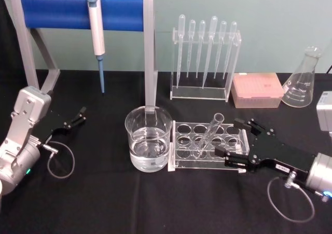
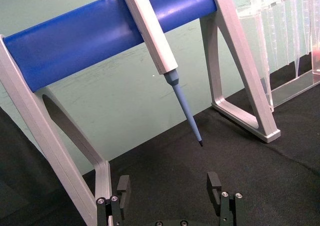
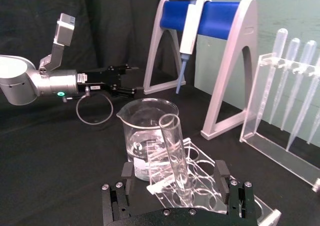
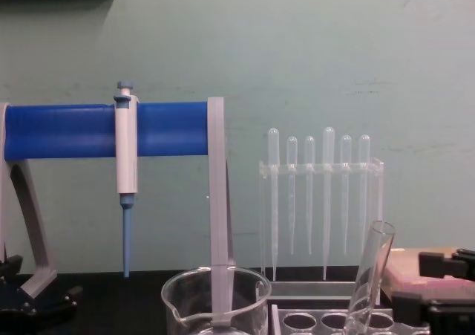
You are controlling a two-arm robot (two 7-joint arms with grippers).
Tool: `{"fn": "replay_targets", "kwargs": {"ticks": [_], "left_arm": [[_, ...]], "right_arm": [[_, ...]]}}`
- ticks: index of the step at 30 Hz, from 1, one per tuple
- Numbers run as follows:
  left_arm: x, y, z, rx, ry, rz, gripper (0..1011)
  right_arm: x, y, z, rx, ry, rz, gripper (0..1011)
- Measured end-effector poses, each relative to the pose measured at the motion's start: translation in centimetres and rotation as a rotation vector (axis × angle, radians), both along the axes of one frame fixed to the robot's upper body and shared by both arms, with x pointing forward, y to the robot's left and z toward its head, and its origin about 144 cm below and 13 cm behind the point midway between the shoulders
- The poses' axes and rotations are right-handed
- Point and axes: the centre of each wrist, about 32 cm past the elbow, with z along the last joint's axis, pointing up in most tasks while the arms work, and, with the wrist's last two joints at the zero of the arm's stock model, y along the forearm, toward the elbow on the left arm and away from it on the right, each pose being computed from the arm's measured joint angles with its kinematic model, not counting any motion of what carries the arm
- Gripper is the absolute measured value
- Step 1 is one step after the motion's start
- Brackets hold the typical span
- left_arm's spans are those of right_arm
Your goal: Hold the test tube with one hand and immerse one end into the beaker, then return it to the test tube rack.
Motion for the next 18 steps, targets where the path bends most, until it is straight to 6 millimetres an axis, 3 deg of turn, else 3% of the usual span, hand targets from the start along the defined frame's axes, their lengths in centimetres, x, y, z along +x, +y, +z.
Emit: {"fn": "replay_targets", "kwargs": {"ticks": [18], "left_arm": [[0.0,0.0,0.0,0.000,0.000,0.000,1000]], "right_arm": [[2.5,2.1,-0.1,0.018,-0.014,0.031,1003]]}}
